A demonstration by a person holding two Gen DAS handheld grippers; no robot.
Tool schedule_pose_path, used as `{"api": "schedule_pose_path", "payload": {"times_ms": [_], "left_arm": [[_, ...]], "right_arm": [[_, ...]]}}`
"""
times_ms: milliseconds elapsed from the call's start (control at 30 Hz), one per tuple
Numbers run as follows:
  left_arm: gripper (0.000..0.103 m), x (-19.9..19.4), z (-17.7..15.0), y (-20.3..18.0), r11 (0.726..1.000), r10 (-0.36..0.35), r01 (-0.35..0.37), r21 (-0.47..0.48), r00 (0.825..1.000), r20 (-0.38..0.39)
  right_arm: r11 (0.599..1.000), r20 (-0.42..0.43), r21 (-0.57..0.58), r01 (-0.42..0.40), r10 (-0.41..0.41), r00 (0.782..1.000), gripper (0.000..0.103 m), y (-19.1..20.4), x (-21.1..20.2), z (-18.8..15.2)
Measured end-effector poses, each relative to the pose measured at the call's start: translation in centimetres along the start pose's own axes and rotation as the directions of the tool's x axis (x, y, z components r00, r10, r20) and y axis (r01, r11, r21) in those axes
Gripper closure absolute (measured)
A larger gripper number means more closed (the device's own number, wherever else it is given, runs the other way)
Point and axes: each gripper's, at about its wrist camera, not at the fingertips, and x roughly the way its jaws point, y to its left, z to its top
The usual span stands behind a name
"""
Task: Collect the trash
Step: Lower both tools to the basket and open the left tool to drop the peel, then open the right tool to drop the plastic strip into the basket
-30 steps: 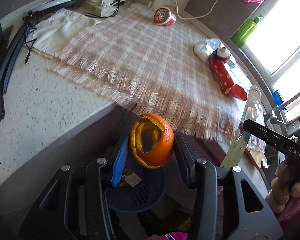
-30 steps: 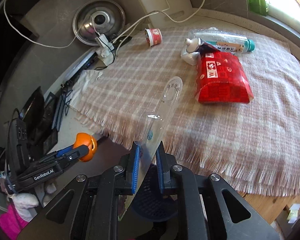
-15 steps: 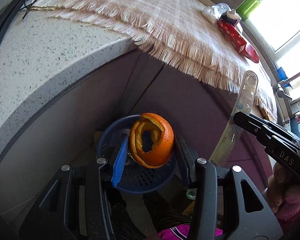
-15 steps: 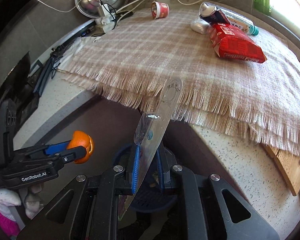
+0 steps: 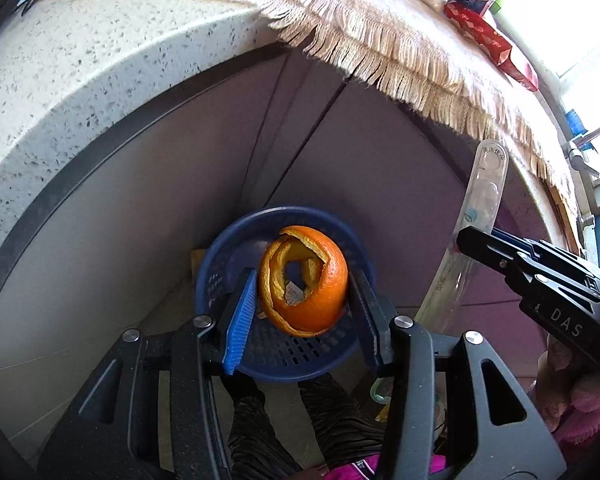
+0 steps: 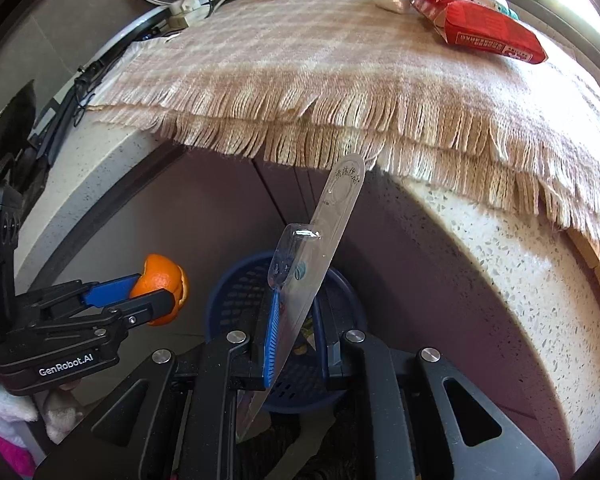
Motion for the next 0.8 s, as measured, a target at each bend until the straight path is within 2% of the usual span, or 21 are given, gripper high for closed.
{"api": "schedule_pose_path", "payload": {"times_ms": [433, 800], "left_arm": [[0.056, 2.5, 0.5, -0.2, 1.000, 0.023, -0.023, 0.000, 0.999, -0.025], [0.052, 2.5, 0.6, -1.0, 1.000, 0.027, -0.027, 0.011, 0.999, -0.029]], "right_arm": [[1.000, -0.039, 0.006, 0.004, -0.004, 0.999, 0.088, -0.1, 1.9, 0.1], [1.000, -0.064, -0.006, -0.010, 0.010, 0.998, 0.087, 0.1, 2.0, 0.8]]}}
